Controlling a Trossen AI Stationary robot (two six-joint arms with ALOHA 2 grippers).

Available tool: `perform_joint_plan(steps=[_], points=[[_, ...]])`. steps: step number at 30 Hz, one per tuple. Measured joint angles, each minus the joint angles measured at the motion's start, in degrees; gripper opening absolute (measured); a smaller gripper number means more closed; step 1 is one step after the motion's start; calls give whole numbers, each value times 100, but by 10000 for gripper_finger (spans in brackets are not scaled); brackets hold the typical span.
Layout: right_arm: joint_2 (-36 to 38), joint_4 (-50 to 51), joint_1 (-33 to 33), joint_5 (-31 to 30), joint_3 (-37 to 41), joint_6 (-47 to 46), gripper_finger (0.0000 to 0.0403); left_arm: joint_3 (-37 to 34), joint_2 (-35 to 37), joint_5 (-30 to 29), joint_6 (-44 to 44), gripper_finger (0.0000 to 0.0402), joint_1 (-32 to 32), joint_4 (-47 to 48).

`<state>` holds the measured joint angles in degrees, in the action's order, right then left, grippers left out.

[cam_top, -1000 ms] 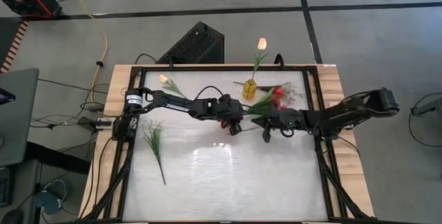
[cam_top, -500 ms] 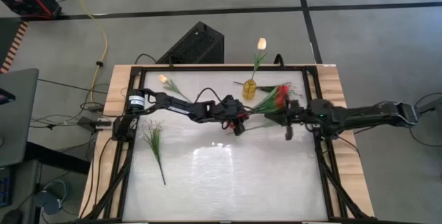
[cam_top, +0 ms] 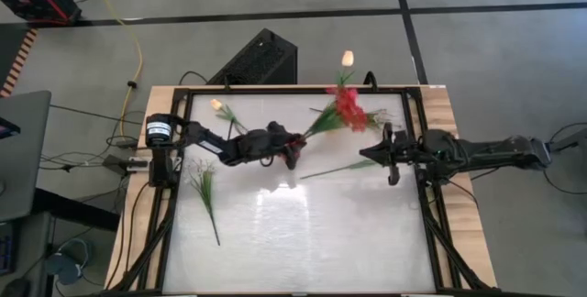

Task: Sort flowers into vase by color
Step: Adjust the red vase

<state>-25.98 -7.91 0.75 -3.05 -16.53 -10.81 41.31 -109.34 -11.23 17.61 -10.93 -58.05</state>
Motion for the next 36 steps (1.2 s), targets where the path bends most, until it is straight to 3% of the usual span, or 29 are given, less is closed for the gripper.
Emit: perform_joint_plan(steps=[6, 10, 14, 20, 27, 36], points=[[-803, -432, 375, -326, 0, -118, 23, -532, 2, -237, 11, 133, 1, -1783], [-1562, -768, 576, -1659, 0, -400, 23, -684, -55, -465, -161, 133, 107, -2670], [-2388, -1717, 589, -2367, -2, -419, 23, -638, -55, -467, -512, 133, 283, -3128], [-3783, -3822, 535, -2695, -225, 329, 23, -293, -55, -291, -1513, 133, 739, -3161], [-4611, -3296, 268, -2706, -1293, 814, 23, -62, -52, -298, -1910, 133, 965, -3001], [-4714, -2826, 369, -2614, -1847, 1770, 23, -84, -50, 273, -1569, 133, 980, -2364]])
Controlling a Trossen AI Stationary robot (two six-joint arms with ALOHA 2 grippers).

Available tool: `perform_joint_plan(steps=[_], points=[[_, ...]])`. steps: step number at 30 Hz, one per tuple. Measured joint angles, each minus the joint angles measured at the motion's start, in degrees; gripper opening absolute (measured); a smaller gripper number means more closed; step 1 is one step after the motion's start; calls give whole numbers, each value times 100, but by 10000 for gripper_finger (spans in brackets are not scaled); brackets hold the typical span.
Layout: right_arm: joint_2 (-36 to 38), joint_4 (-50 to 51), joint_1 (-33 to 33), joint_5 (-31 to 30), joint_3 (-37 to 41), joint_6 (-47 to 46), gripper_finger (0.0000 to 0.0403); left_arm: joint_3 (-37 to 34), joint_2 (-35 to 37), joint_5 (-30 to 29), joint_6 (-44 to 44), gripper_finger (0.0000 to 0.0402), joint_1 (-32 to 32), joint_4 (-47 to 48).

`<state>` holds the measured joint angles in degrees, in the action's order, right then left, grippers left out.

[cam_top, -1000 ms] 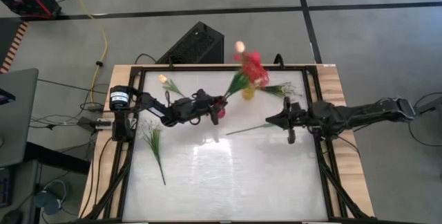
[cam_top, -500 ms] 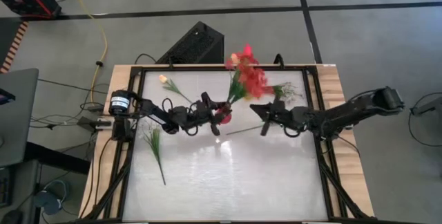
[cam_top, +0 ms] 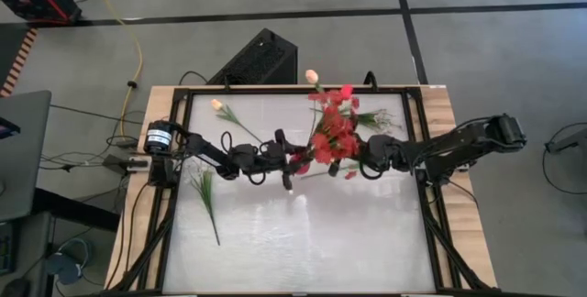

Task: Sort flowers into vase by color
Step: Adjust the red vase

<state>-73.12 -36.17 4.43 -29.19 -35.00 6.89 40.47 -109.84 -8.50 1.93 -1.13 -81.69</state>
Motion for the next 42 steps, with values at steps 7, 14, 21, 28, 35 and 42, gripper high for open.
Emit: perform_joint_plan(steps=[7, 14, 21, 28, 35, 42], points=[[0, -22, -7, 824, -94, 248, 23, 0, 2, 617, -15, 133, 0, -24], [6, 367, -65, 1529, -233, 129, 23, 2, 2, 564, 682, 133, -76, -87], [52, 2793, -169, 1423, -1154, 95, 23, -124, 4, 635, 872, 133, -92, -717], [120, 4922, -160, 1460, -1670, -618, 29, -238, 15, 655, 908, 133, -189, -651], [559, 5591, 15, 2018, -880, -1639, 29, -236, 5, 178, 551, 133, -225, 68], [941, 4465, 82, 2033, 108, -2191, 30, -209, -679, -288, 431, 133, -255, -740]])
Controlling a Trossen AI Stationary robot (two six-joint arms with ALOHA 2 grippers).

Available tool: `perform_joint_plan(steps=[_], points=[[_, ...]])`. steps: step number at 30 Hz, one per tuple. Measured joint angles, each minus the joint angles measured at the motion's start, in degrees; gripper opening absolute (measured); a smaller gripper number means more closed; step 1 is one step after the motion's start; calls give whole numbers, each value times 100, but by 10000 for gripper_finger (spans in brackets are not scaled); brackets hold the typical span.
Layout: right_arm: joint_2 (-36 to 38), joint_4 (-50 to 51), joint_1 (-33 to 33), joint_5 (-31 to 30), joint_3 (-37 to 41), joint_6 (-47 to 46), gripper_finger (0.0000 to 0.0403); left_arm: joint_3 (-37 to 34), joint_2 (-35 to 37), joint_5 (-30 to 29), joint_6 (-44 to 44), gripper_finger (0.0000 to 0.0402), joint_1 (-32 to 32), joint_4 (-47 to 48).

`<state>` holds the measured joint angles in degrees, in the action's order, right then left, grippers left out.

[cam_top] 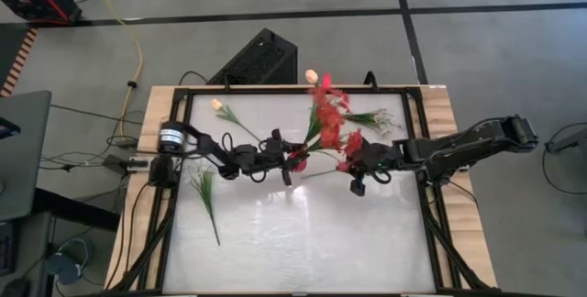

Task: Sort flowers into vase by color
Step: Adjust the red vase

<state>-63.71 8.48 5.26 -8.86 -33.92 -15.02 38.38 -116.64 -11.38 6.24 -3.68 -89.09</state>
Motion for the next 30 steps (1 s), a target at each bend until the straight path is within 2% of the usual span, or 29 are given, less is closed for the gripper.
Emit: perform_joint_plan(steps=[5, 11, 13, 18, 23, 26, 30], points=[[-13, -335, -2, 2, 119, 28, 29, 224, -527, -293, 157, 133, -68, -64], [-33, -698, 0, 0, 280, 50, 32, 260, -608, -327, 19, 133, -50, 29], [-35, -812, 0, -1, 390, 52, 32, 281, -608, -533, 45, 133, -57, 122], [-165, -1677, 0, -2, 767, 132, 31, 266, -647, -784, 17, 133, -55, 504], [-793, -2931, -32, -162, 1067, 96, 32, 272, -634, -890, 25, 133, -40, 588], [-1413, -3534, -154, -681, 1096, 210, 31, 271, -634, -882, -145, 140, 7, 592], [-2275, -4804, -469, -1367, 1088, 624, 28, 270, -634, -855, -238, 180, 106, 587]])
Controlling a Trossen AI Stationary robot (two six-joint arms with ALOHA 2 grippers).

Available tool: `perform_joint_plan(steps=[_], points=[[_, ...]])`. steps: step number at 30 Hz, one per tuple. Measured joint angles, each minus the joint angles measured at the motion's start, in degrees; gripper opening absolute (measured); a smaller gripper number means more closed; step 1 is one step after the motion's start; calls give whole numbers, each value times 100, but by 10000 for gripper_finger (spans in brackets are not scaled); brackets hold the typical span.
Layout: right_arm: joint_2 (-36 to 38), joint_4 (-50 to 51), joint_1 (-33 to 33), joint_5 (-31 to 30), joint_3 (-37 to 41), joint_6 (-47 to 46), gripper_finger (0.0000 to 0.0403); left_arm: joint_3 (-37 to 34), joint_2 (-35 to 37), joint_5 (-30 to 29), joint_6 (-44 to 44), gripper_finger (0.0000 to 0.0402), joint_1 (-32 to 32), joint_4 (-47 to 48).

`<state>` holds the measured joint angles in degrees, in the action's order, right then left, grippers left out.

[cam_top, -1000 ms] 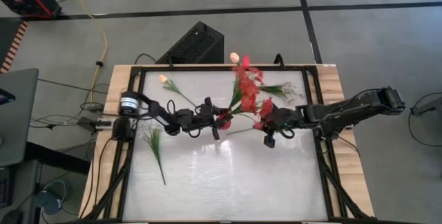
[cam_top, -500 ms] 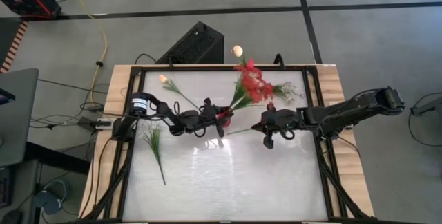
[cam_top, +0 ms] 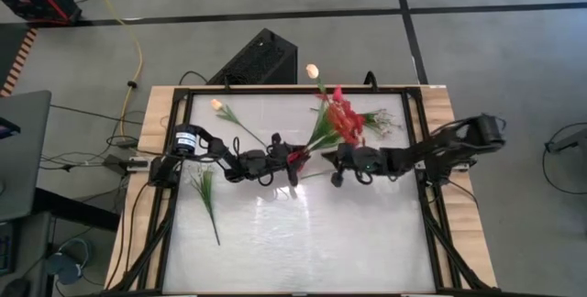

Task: Sort flowers into vase by color
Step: Adjust the red vase

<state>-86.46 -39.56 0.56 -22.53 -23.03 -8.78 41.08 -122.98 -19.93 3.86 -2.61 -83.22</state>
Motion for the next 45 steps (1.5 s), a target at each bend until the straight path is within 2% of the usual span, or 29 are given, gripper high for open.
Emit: perform_joint_plan(steps=[3, 5, 8, 11, 19, 24, 26, 37, 45], points=[[-626, -1017, -290, -102, -1, 263, 27, 0, 0, 4, -12, 189, 52, 8], [-983, -1459, -496, 185, -72, 231, 27, 0, 0, -27, -13, 187, 73, 19], [-1373, -1566, -718, 915, -296, 40, 26, 0, 0, -28, -20, 174, 83, 37], [-1515, -1588, -658, 1182, -485, 21, 26, 0, 0, -30, -57, 159, 81, 40], [-1162, -1154, -433, 1167, -539, 28, 25, 0, 0, -104, -220, 142, 81, -306], [-719, -814, -337, 600, -539, 357, 25, 0, 0, -86, -317, 147, 79, -369], [-617, -743, -362, 586, -541, 428, 25, 0, 2, -27, -298, 154, 81, -371], [-574, -578, -359, 551, -539, 431, 25, 0, 2, 64, -316, 146, 70, -369], [-575, -629, -357, 567, -539, 443, 25, 37, 7, 64, -234, 155, 57, -202]])
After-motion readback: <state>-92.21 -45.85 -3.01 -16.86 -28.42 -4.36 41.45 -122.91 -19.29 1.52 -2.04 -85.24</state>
